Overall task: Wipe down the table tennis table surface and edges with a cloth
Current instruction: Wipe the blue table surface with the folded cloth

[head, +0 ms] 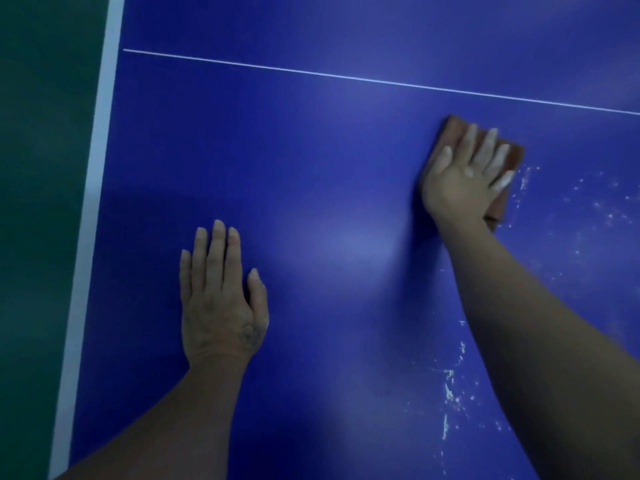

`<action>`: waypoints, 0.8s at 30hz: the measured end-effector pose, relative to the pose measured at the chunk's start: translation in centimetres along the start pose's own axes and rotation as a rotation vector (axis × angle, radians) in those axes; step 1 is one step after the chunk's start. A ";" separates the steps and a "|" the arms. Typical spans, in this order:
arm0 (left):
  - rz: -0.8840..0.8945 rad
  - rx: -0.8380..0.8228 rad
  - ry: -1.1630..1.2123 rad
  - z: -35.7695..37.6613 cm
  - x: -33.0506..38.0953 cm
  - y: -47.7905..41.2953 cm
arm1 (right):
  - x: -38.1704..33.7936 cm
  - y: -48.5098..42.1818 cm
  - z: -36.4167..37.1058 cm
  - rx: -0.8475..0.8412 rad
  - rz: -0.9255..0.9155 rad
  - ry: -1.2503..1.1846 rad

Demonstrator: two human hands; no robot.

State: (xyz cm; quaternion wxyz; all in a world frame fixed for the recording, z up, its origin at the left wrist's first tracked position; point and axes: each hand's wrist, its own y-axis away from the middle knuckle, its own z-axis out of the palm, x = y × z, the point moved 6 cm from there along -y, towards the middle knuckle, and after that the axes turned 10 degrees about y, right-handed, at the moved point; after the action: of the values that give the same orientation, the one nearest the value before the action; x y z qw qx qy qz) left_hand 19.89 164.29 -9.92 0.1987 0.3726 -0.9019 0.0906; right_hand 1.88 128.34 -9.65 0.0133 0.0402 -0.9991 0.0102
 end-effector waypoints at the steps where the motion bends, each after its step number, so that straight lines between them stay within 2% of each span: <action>1: -0.001 -0.007 -0.001 0.1 -0.1 0.0 | -2.0 0.9 -0.3 -0.002 -0.069 0.019; 5: 0.007 -0.003 0.001 0.1 -0.4 0.0 | -10.3 4.5 -1.3 0.006 -0.486 0.036; 7: 0.012 0.008 0.002 0.0 -0.2 0.0 | -11.1 3.6 -1.3 -0.031 -0.563 -0.017; 9: 0.015 0.012 0.006 0.0 -0.1 -0.1 | -9.0 0.9 -1.3 -0.057 -0.517 -0.018; 13: 0.019 0.012 0.001 -0.1 -0.2 -0.1 | -0.5 -4.3 -0.8 -0.114 -0.253 0.014; 16: 0.019 0.014 0.005 -0.1 -0.1 -0.1 | 4.7 -4.3 -0.6 -0.133 -0.104 0.012; 19: 0.018 0.017 0.001 -0.3 0.0 0.0 | 5.4 -1.6 -0.8 -0.100 0.003 0.023; 21: 0.024 0.020 0.009 -0.4 0.2 0.0 | 3.2 0.9 -1.2 -0.065 -0.027 0.040; 24: 0.028 0.023 0.014 -0.7 0.5 0.0 | -1.5 5.1 -1.2 -0.057 -0.321 0.028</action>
State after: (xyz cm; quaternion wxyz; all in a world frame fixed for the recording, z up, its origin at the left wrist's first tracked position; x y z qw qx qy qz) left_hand 19.74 164.21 -9.10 0.1994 0.3613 -0.9046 0.1064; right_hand 2.99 133.57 -8.62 0.0296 0.1988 -0.9794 -0.0200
